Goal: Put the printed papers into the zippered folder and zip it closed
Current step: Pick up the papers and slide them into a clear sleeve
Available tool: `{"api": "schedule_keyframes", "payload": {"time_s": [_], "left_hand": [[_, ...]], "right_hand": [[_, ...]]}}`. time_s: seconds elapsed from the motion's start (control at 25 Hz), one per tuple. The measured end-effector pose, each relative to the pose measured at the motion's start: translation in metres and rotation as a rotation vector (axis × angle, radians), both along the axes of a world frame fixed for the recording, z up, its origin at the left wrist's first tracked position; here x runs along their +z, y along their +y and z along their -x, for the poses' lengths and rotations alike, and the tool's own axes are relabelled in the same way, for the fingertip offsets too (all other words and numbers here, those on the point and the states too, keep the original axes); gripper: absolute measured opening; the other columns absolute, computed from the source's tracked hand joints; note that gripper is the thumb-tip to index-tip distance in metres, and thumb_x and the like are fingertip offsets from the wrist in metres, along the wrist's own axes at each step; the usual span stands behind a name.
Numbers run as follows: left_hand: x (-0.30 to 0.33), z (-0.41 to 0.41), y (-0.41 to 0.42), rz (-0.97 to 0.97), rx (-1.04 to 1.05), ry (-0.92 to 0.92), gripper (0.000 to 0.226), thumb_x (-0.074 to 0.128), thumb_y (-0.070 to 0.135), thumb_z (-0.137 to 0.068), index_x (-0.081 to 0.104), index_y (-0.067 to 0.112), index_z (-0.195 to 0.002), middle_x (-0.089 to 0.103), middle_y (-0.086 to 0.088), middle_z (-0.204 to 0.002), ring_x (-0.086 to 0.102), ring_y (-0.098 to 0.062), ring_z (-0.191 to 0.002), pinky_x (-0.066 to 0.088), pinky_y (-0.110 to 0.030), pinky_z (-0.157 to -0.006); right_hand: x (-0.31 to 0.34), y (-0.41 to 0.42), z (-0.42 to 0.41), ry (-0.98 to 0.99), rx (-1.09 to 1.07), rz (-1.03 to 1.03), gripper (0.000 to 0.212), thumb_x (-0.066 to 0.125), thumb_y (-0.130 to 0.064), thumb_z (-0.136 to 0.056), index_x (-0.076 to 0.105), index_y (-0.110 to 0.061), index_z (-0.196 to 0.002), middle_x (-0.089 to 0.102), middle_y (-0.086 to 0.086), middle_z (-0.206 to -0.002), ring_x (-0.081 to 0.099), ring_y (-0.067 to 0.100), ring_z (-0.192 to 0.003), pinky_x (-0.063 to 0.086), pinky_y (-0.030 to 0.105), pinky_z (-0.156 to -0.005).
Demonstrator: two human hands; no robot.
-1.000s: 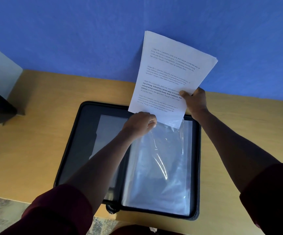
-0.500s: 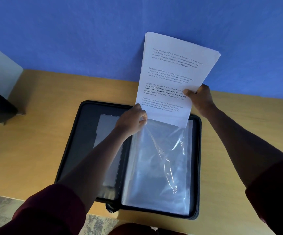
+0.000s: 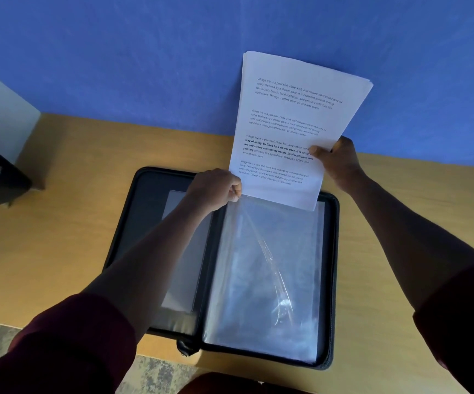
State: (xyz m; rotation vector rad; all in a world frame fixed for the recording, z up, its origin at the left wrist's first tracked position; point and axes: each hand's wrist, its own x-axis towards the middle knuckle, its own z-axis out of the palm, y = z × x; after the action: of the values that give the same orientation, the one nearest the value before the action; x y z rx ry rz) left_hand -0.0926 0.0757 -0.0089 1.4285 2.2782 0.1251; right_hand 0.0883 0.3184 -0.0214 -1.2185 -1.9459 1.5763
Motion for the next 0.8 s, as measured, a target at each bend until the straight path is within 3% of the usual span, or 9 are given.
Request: {"api": "schedule_keyframes", "payload": {"time_s": [0.32,0.48,0.64,0.8], "left_hand": [[-0.005,0.002,0.003,0.061,0.025,0.194,0.006,0.074,0.028,-0.082,0.074,0.023,-0.086,0.075,0.005,-0.09,0.068,-0.022,-0.083,0.044,-0.028,-0.068],[-0.014,0.002,0.0,0.038,0.107,0.09,0.004,0.073,0.025,-0.083,0.072,0.022,-0.084,0.073,0.005,-0.09,0.067,-0.021,-0.084,0.041,-0.027,-0.068],[-0.016,0.008,-0.004,0.005,0.07,-0.029,0.003,0.071,0.022,-0.084,0.068,0.022,-0.085,0.071,0.004,-0.089,0.065,-0.02,-0.084,0.043,-0.029,-0.068],[-0.016,0.009,-0.011,-0.071,0.071,-0.076,0.006,0.069,0.019,-0.087,0.066,0.021,-0.082,0.059,0.016,-0.071,0.056,-0.009,-0.069,0.04,-0.027,-0.064]], "right_hand": [[0.001,0.002,0.008,-0.057,0.028,-0.008,0.046,0.077,-0.027,-0.075,0.068,-0.012,-0.117,0.073,0.004,-0.113,0.07,0.019,-0.101,0.056,0.046,-0.094],[-0.003,0.008,0.008,-0.071,0.043,-0.014,0.062,0.076,-0.044,-0.062,0.068,-0.015,-0.116,0.074,0.001,-0.111,0.07,0.019,-0.102,0.056,0.047,-0.094],[0.001,0.007,0.011,-0.104,0.082,-0.043,0.05,0.076,-0.032,-0.071,0.068,-0.014,-0.117,0.073,0.003,-0.114,0.069,0.021,-0.103,0.054,0.047,-0.096],[0.007,0.008,0.016,-0.134,0.094,-0.083,0.043,0.075,-0.023,-0.078,0.068,-0.014,-0.118,0.072,0.006,-0.116,0.068,0.023,-0.104,0.054,0.045,-0.096]]}}
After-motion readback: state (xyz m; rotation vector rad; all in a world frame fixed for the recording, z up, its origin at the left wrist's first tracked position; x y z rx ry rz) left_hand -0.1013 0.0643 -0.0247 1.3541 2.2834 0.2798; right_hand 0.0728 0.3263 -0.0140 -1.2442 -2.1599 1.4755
